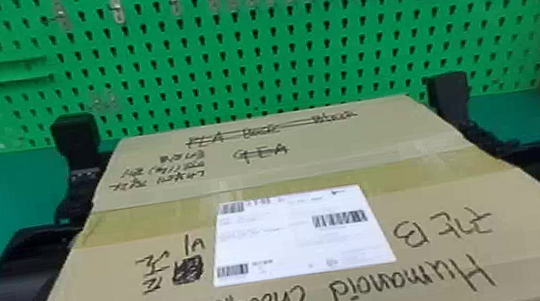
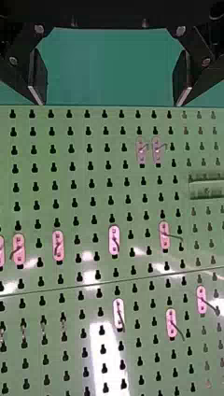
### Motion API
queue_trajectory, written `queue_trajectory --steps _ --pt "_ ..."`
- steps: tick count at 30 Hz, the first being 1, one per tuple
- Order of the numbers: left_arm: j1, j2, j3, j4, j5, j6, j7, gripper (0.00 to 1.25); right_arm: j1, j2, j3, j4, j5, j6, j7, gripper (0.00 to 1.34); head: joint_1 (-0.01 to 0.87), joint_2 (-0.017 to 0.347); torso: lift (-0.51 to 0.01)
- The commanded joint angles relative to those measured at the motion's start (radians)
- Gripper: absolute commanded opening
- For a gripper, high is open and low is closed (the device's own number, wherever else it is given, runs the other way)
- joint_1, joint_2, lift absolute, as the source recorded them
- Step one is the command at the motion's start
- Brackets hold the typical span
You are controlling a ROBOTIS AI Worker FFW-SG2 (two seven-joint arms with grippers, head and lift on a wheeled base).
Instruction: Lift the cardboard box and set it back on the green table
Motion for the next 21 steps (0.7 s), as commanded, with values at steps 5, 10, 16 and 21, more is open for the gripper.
queue_trajectory --steps 5,10,16,21 --pt "0.001 -0.001 0.000 0.000 -0.001 0.000 0.000 1.00 0.000 0.000 -0.005 -0.001 0.000 0.000 0.000 1.25 0.566 0.054 -0.183" --pt "0.000 -0.001 -0.002 0.000 -0.001 0.000 0.002 1.00 -0.003 0.000 -0.001 0.001 0.000 0.000 0.000 1.25 0.566 0.054 -0.183" --pt "-0.010 -0.001 0.000 0.000 -0.001 0.000 0.000 1.00 -0.018 -0.006 0.002 -0.001 0.000 0.000 0.000 1.25 0.566 0.054 -0.183" --pt "-0.020 0.001 -0.003 0.000 -0.003 0.000 0.000 1.00 -0.028 -0.008 0.002 0.001 0.000 0.000 0.000 1.25 0.566 0.054 -0.183"
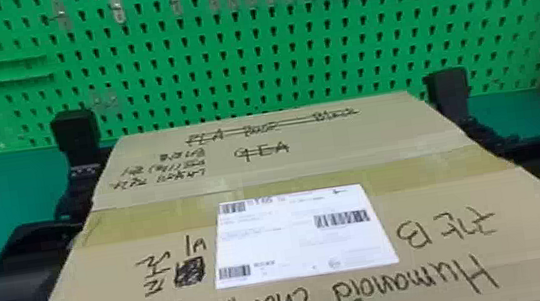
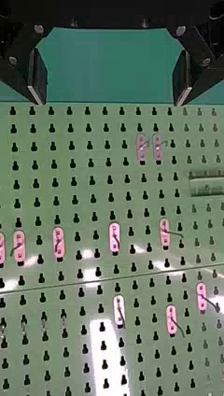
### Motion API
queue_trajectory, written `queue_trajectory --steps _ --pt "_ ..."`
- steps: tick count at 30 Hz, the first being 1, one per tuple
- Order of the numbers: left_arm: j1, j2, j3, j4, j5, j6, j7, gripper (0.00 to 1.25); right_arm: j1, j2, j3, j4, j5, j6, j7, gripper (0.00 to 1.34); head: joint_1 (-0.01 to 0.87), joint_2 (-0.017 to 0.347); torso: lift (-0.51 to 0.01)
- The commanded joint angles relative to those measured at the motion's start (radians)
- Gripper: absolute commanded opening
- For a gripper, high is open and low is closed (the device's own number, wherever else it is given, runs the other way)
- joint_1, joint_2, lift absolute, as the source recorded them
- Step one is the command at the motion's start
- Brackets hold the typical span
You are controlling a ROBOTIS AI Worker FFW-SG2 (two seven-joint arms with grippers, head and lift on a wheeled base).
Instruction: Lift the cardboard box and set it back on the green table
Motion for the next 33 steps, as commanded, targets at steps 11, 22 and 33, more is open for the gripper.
queue_trajectory --steps 11,22,33 --pt "-0.014 0.001 -0.005 0.000 -0.004 0.000 0.000 1.00 -0.020 -0.002 0.003 0.000 0.002 0.000 0.000 1.25 0.566 0.054 -0.183" --pt "-0.016 0.000 -0.012 0.000 -0.006 0.000 0.004 1.00 -0.021 0.004 0.009 0.000 0.002 -0.005 0.000 1.25 0.566 0.054 -0.183" --pt "-0.016 0.000 -0.011 0.000 -0.006 0.000 0.004 1.00 -0.020 0.004 0.009 0.001 0.003 -0.005 0.000 1.25 0.566 0.054 -0.183"
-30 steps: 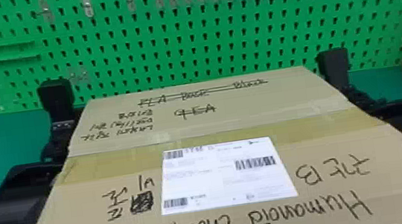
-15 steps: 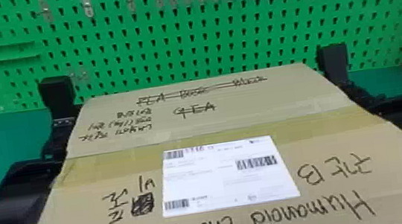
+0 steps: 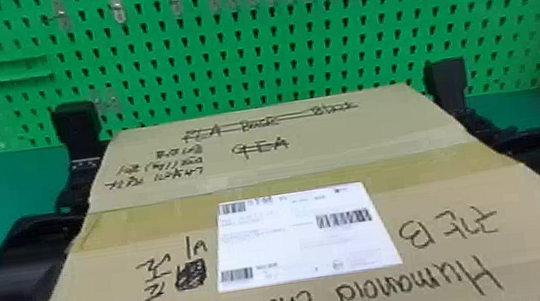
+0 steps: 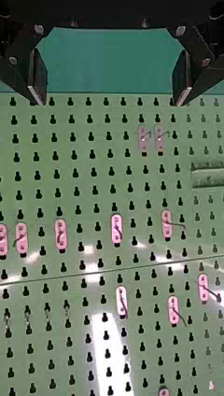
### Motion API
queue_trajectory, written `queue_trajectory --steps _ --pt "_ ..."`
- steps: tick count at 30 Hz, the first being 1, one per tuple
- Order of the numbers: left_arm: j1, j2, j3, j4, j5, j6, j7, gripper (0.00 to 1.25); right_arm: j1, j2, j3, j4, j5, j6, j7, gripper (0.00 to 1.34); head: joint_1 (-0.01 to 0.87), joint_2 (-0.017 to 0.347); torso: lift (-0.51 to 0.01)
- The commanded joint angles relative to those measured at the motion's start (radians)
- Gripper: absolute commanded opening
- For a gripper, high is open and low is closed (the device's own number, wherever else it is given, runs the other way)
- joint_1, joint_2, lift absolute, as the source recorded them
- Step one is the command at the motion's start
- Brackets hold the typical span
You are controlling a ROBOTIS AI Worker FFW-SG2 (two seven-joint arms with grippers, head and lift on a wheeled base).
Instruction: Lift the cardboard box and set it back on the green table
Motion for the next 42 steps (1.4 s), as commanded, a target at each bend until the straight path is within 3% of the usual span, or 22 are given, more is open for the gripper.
queue_trajectory --steps 1,42 --pt "0.000 -0.001 0.002 0.000 -0.002 0.000 0.000 1.00 -0.001 -0.001 -0.001 0.002 0.001 0.000 0.000 1.25 0.566 0.054 -0.183" --pt "-0.063 0.013 -0.015 -0.002 -0.018 0.000 0.000 1.00 -0.082 -0.011 0.023 0.005 0.028 0.008 0.000 1.25 0.566 0.054 -0.183"
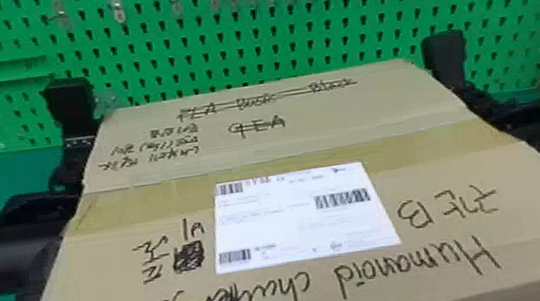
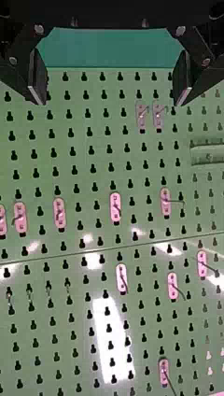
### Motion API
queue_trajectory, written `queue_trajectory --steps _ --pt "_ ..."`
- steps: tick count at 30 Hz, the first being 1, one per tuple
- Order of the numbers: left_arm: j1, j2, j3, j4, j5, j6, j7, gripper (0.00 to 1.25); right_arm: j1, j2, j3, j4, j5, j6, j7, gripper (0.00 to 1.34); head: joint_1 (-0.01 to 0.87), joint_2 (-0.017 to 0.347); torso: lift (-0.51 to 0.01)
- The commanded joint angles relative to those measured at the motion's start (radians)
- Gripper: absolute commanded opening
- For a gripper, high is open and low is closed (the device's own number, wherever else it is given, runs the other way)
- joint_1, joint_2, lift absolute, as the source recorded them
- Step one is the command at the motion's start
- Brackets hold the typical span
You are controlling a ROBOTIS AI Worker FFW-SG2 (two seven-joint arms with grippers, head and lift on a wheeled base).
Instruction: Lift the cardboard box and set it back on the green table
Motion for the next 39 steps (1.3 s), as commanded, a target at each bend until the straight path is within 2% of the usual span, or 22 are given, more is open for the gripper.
queue_trajectory --steps 1,39 --pt "-0.008 0.004 -0.002 -0.002 -0.001 0.000 -0.001 1.00 -0.012 -0.003 0.004 0.002 0.003 0.002 0.000 1.25 0.566 0.054 -0.183" --pt "-0.074 0.022 -0.022 -0.014 -0.012 0.000 0.001 1.00 -0.079 -0.004 0.023 0.002 0.015 -0.001 0.000 1.25 0.566 0.054 -0.183"
